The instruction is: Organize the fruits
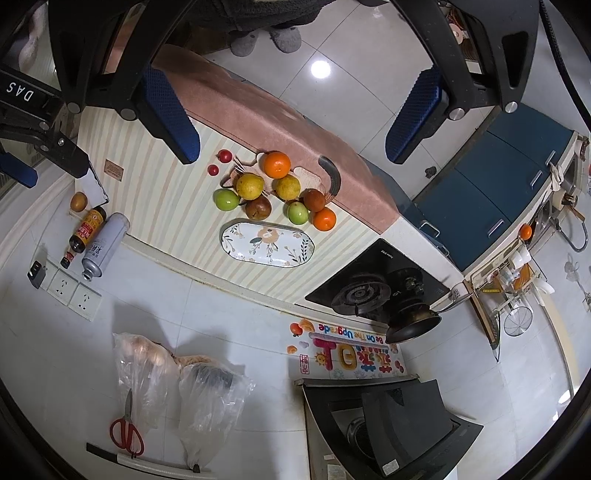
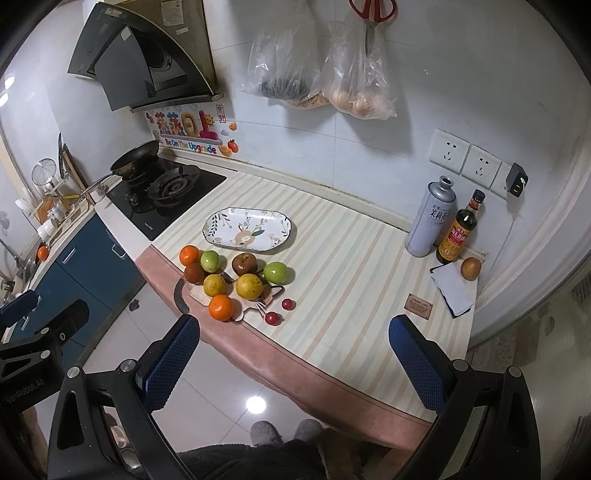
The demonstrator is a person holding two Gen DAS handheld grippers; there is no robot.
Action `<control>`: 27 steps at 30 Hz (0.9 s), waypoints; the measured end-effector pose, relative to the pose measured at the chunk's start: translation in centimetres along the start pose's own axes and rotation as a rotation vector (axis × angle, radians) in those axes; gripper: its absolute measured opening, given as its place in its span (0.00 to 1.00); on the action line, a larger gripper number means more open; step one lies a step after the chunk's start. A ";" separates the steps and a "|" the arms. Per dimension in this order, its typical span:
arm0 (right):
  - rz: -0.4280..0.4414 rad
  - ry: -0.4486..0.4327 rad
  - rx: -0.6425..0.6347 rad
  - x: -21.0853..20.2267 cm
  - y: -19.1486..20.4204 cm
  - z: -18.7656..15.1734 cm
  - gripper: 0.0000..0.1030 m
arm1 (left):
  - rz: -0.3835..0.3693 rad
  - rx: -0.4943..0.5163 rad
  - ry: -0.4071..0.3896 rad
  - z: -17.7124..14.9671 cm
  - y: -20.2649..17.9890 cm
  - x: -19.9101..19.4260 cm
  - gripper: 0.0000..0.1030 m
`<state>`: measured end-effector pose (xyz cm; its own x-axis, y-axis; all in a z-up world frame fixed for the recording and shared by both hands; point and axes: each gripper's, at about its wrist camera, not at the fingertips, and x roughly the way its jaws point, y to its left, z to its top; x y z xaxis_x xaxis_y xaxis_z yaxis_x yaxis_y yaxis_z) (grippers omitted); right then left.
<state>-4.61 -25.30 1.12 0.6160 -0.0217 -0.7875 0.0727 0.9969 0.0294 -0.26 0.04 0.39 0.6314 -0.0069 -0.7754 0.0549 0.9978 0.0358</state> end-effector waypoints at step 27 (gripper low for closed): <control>0.008 0.006 -0.002 0.6 0.7 0.4 1.00 | -0.005 -0.002 0.003 0.3 -0.2 0.1 1.00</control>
<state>-3.83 -24.63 0.91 0.6116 -0.0129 -0.7910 0.0662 0.9972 0.0349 -0.02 -0.14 0.52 0.6289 -0.0113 -0.7774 0.0561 0.9980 0.0308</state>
